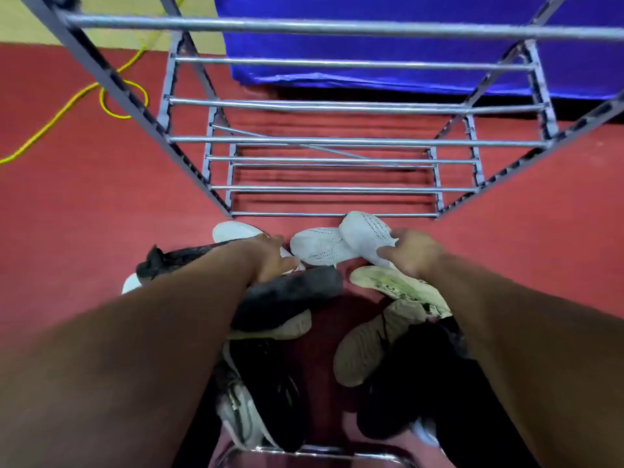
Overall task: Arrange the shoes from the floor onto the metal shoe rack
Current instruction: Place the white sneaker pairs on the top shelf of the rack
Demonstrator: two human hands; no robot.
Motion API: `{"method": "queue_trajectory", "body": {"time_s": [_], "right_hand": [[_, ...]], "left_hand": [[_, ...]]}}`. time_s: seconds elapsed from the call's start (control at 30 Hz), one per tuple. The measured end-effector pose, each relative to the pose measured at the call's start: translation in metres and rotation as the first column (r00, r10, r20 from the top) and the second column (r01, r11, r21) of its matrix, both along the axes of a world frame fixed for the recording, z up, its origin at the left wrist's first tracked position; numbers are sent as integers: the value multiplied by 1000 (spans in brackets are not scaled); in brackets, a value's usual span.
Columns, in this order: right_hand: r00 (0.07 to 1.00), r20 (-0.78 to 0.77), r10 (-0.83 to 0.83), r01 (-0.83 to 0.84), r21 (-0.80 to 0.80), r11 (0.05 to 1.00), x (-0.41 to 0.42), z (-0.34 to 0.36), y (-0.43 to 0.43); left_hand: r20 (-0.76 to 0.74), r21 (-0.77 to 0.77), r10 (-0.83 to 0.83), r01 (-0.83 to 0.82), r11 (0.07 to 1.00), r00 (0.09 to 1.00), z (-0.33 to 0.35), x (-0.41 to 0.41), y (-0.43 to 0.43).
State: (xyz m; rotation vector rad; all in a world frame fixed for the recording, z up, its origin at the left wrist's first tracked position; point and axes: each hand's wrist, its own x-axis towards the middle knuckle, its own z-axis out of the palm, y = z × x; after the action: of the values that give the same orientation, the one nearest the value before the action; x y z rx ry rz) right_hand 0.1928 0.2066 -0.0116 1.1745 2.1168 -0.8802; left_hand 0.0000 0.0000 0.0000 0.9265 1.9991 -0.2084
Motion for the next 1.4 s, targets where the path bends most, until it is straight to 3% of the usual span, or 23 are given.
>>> {"method": "queue_trajectory", "body": {"time_s": [0.1, 0.27, 0.43, 0.53, 0.67, 0.83, 1.13, 1.4], "right_hand": [[998, -7, -68, 68, 14, 998, -10, -20, 15], [998, 46, -39, 38, 25, 999, -23, -47, 31], [995, 32, -94, 93, 19, 995, -38, -64, 42], [991, 11, -137, 137, -21, 990, -41, -78, 43], [981, -11, -195, 194, -41, 980, -44, -83, 37], [976, -5, -217, 217, -55, 975, -45, -84, 39], [954, 263, -144, 151, -6, 989, -12, -80, 58], [927, 319, -195, 213, -21, 977, 11, -82, 61]], "left_hand": [[34, 27, 17, -18, 999, 999, -26, 3, 13], [56, -15, 35, -35, 999, 998, -65, -3, 27], [85, 69, 93, -99, 993, 992, -87, -23, 40], [110, 82, 183, -192, 978, 977, -95, -22, 47], [157, 11, 434, -441, 898, 887, -107, -16, 51], [161, -8, 492, -498, 867, 855, -110, -8, 56], [192, -25, 623, -631, 775, 758, -121, -2, 66], [151, -21, 691, -697, 717, 707, -134, 3, 75]]}}
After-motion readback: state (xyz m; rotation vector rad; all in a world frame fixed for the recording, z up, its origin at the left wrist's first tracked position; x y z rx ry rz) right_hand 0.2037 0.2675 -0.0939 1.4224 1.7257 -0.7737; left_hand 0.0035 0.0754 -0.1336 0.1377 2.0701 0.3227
